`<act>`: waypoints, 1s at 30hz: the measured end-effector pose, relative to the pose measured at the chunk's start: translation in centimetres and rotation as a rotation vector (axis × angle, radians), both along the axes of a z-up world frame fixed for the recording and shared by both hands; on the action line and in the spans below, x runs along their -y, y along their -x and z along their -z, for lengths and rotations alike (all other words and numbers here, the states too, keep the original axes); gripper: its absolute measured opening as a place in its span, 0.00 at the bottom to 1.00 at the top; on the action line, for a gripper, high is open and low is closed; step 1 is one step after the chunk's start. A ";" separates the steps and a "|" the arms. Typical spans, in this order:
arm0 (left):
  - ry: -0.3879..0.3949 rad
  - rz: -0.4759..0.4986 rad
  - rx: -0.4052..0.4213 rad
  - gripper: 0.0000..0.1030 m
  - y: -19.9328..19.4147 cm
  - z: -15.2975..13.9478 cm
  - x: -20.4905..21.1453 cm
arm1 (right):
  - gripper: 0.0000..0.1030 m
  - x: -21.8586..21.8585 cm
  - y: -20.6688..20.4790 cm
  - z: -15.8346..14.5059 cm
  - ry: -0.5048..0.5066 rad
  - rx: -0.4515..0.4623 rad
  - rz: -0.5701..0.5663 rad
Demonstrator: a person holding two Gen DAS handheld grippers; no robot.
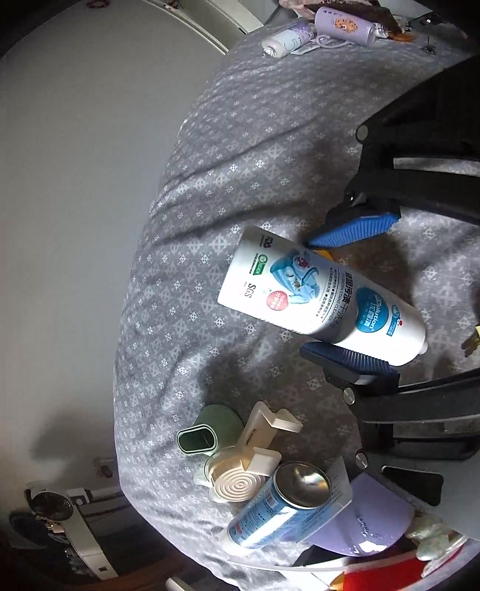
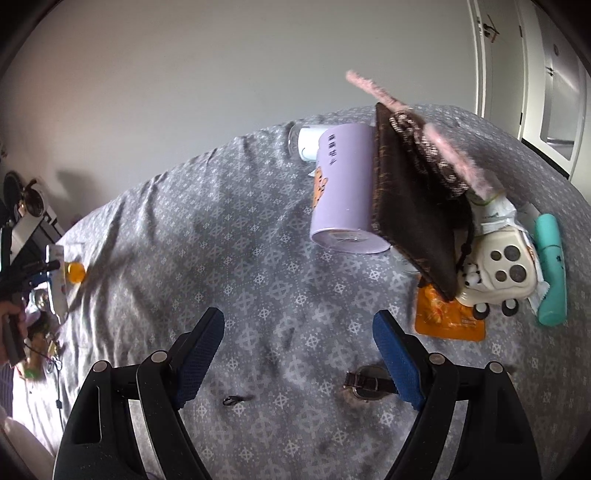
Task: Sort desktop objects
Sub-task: 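Grasp the white spray bottle in the pile with the left tool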
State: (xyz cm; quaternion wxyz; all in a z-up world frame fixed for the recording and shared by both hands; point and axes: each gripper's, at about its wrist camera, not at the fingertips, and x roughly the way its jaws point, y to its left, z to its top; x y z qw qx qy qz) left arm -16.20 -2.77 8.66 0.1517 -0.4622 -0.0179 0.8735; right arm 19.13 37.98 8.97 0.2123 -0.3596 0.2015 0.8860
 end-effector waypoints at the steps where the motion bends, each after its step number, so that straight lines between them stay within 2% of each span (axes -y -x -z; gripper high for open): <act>1: -0.003 0.005 0.002 0.49 -0.3 -0.3 0.0 | 0.80 -0.1 -0.4 -0.2 0.005 -0.009 0.006; 2: -0.009 0.013 0.005 0.48 -0.8 -0.5 0.0 | 0.80 -0.3 -0.8 -0.3 0.011 -0.016 0.014; 4: -0.012 0.036 -0.008 0.24 -1.7 -1.0 -0.1 | 0.80 -0.7 -1.3 -0.4 0.031 -0.028 0.027; 8: 0.022 0.102 -0.059 0.21 -4.0 -2.4 -1.3 | 0.80 -1.8 -1.4 -0.4 0.067 -0.049 0.063; 11: 0.119 0.137 -0.071 0.22 -4.8 -2.4 -2.6 | 0.80 -2.0 -1.7 -0.6 0.083 -0.068 0.063; 12: 0.166 0.123 -0.076 0.32 -4.7 -2.2 -2.8 | 0.80 -1.9 -1.7 -0.7 0.085 -0.069 0.057; 13: 0.195 0.104 -0.079 0.56 -4.5 -2.0 -2.8 | 0.80 -1.7 -1.7 -0.7 0.085 -0.068 0.052; 15: 0.246 0.054 -0.106 0.93 -3.8 -1.5 -2.6 | 0.80 -1.5 -1.7 -0.6 0.086 -0.061 0.042; 17: 0.296 0.058 -0.132 0.95 -3.2 -0.9 -2.6 | 0.80 -1.4 -1.7 -0.3 0.089 -0.053 0.036; 19: 0.400 0.058 -0.112 0.94 -2.1 0.5 -2.8 | 0.80 -1.4 -1.5 -0.1 0.094 -0.043 0.034; 21: 0.463 0.055 -0.076 0.94 -0.8 2.2 -2.5 | 0.80 -1.5 -1.2 0.2 0.104 -0.034 0.034; 27: 0.514 0.077 -0.019 0.94 2.2 5.5 -2.1 | 0.80 -1.7 -0.1 1.4 0.137 0.006 0.029; 30: 0.504 0.063 -0.003 0.95 3.7 6.4 -2.2 | 0.80 -1.5 0.4 1.7 0.130 0.020 0.018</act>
